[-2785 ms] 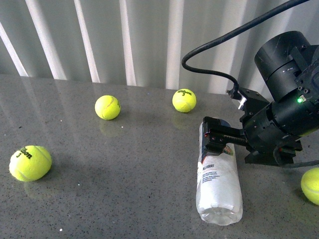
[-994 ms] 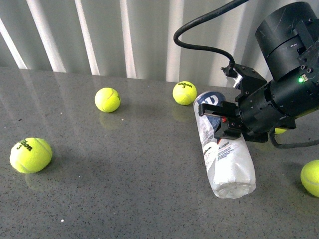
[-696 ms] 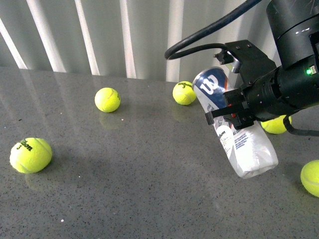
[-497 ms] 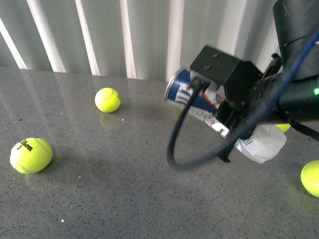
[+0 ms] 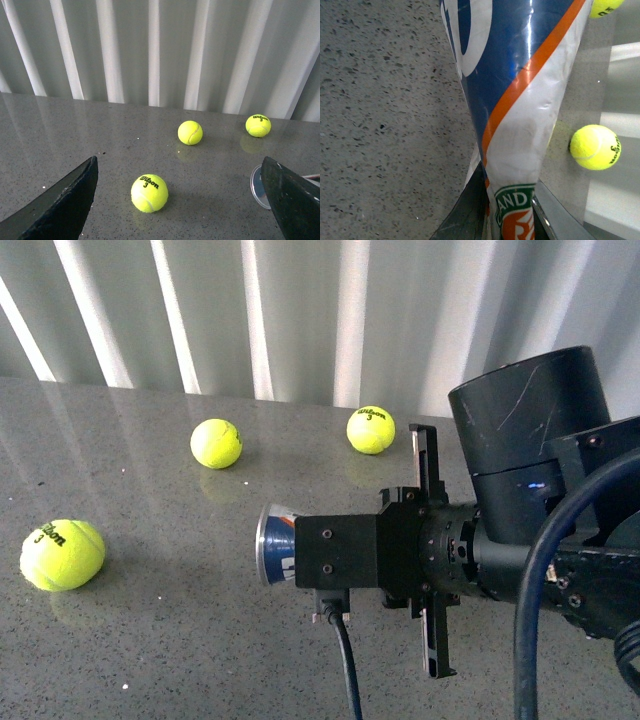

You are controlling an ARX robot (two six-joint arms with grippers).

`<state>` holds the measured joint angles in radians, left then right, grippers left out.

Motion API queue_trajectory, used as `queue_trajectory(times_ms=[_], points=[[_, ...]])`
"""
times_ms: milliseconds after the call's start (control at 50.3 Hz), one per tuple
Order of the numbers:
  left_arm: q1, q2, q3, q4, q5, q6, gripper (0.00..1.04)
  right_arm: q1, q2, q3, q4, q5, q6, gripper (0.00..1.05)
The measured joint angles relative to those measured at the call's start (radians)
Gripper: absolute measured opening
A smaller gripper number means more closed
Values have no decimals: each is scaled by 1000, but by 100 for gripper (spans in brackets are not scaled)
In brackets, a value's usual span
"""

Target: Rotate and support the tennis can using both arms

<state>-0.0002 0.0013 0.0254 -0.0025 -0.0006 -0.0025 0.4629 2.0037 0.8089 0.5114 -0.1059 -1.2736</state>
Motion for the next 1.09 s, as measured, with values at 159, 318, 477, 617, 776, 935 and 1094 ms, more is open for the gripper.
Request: queue_trajectory(times_ms=[159,318,477,617,776,935,1094], points=[[0,0,0,0,0,0,98,14,50,0,19,13,14,12],[0,0,0,0,0,0,98,13,90,0,80,40,4,12],[0,0,0,0,0,0,98,14,118,8,127,57,-11,12],[0,0,0,0,0,0,98,25,125,10,134,69,-2,12],[0,0,0,0,0,0,98,50,113,-3,77,75,31,45],[0,0,0,0,0,0,98,74,39,-28,-26,71,63,79],[0,0,0,0,0,0,98,77,-41,-40,-114,76,90,98]])
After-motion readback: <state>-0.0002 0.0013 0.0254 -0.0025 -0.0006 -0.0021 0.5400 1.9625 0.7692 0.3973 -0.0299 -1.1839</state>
